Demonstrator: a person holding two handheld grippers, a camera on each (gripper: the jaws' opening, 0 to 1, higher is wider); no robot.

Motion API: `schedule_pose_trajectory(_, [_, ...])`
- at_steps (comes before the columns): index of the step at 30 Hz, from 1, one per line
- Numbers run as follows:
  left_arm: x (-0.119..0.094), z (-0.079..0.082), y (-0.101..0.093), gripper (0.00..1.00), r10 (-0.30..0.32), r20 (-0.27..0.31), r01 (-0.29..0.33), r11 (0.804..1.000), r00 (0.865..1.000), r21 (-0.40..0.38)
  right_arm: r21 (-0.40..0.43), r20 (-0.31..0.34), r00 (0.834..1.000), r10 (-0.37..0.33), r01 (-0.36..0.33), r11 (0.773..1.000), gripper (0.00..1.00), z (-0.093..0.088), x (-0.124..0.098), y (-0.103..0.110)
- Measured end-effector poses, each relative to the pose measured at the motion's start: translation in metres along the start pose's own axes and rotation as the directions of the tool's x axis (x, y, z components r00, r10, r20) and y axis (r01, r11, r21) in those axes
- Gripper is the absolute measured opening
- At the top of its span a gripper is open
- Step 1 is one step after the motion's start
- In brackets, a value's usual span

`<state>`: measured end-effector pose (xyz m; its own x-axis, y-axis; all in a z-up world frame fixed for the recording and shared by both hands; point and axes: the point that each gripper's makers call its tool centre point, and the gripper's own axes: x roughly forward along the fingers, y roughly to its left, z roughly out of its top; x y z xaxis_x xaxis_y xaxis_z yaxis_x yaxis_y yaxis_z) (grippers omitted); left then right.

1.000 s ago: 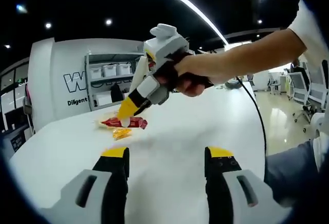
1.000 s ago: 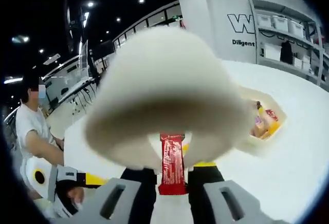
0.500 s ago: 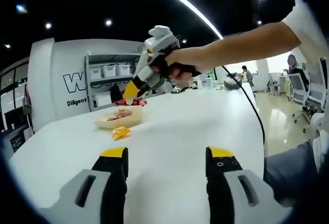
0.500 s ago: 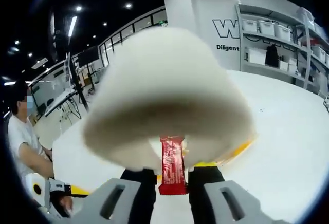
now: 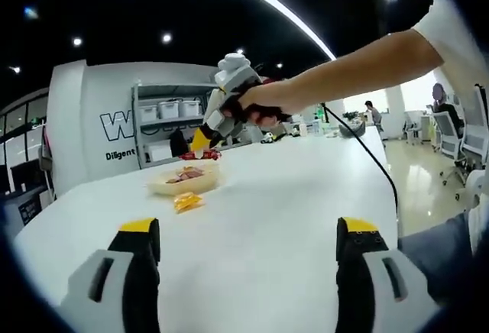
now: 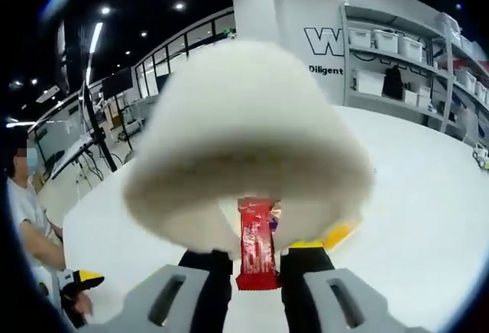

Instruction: Place the target food into the container with the food tongs after gripping and lifting it, then release it inside without dropping or visibly crushing the food.

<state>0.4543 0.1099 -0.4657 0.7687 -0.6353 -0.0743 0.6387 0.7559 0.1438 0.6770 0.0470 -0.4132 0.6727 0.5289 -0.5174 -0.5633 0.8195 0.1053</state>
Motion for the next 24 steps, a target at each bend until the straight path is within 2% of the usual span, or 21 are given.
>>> schedule_pose_trajectory(3, [0.001, 0.0, 0.001, 0.95, -0.007, 0.0, 0.007, 1.0, 1.0, -0.03, -0.003, 0.0, 1.0, -0.005, 0.005, 1.0, 0.17, 0.002, 0.005, 0.0])
schedule_pose_trajectory(5, [0.001, 0.002, 0.0, 0.94, -0.012, 0.013, 0.012, 0.999, 1.0, -0.042, -0.036, -0.013, 1.0, -0.018, 0.017, 0.999, 0.17, -0.001, 0.01, -0.001])
schedule_pose_trajectory(8, [0.001, 0.004, 0.0, 0.95, -0.013, 0.029, 0.016, 0.996, 0.999, -0.085, -0.017, -0.016, 1.0, -0.014, 0.014, 1.0, 0.17, -0.003, 0.017, -0.007])
schedule_pose_trajectory(10, [0.0, 0.014, 0.0, 0.96, -0.014, 0.088, 0.025, 0.991, 0.996, -0.129, -0.002, -0.025, 1.0, -0.008, 0.007, 1.0, 0.17, -0.007, 0.022, -0.01])
schedule_pose_trajectory(12, [0.0, 0.008, 0.002, 0.97, -0.002, 0.061, 0.009, 0.994, 0.998, -0.112, -0.015, -0.032, 0.999, -0.013, 0.012, 1.0, 0.17, -0.009, 0.025, -0.012])
schedule_pose_trajectory(14, [0.0, 0.011, 0.0, 0.97, -0.008, 0.075, 0.017, 0.993, 0.997, -0.115, -0.002, -0.036, 0.999, -0.007, 0.007, 1.0, 0.17, -0.009, 0.028, -0.013])
schedule_pose_trajectory(21, [0.0, 0.011, 0.0, 0.96, -0.003, 0.07, 0.01, 0.995, 0.998, -0.102, -0.003, -0.056, 0.998, 0.001, -0.001, 1.0, 0.17, -0.009, 0.04, -0.017])
schedule_pose_trajectory(24, [-0.001, 0.012, -0.001, 0.94, -0.006, 0.072, 0.012, 0.995, 0.997, -0.095, -0.026, -0.063, 0.998, -0.007, 0.005, 1.0, 0.18, -0.012, 0.046, -0.019])
